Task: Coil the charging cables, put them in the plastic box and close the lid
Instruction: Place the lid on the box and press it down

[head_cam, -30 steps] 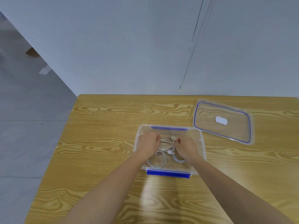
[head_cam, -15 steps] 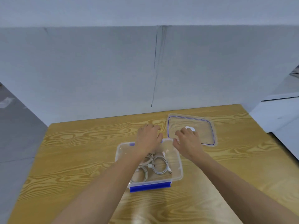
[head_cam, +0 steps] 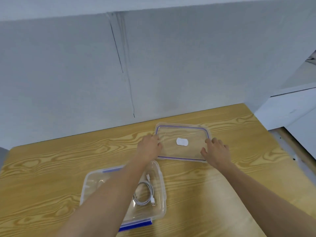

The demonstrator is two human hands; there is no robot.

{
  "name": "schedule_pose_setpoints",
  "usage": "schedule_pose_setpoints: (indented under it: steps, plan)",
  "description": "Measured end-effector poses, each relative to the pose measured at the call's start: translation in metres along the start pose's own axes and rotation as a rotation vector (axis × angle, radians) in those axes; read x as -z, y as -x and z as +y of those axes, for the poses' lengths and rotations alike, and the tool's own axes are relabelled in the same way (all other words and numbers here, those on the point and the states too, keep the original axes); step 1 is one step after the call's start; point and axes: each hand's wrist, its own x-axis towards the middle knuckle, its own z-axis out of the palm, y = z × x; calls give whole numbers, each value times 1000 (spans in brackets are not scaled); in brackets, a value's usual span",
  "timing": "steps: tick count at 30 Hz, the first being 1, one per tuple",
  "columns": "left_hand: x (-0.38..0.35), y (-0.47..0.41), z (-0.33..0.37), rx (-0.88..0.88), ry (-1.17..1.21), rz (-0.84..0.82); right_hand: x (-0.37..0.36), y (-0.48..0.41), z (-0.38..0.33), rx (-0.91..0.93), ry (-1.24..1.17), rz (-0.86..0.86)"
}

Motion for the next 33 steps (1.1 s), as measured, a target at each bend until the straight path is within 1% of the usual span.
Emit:
schedule_pose_setpoints:
  steps: [3,6,8,10,13,17,22,27,30,33]
  plan:
    - [-8,-21,5,90,23,-39,-13,-18,15,-29,39,-37]
    - [-17,-37,4,192,40,-73,-26,-28,22,-90,1,-55]
    - [-25,-45,1,255,78,-101,-34,-31,26,-134,-54,-83]
    - [-34,-51,-1,300,175,-109,-40,-33,28,-150,-127,-103]
    - [-41,-53,0,352,302,-76,-44,-37,28,-203,-339,-125]
    - [-42,-49,-2,400,362,25,-41,-43,32,-254,-524,-127]
    - [-26,-31,-4,386,465,212,-19,-35,28,-292,-690,7]
    - [18,6,-10,368,601,391,21,-20,0,-211,-814,180]
    - [44,29,-28,352,679,504,49,-7,-27,-175,-909,260]
    - [67,53,-51,325,725,572,70,10,-52,-108,-1005,310]
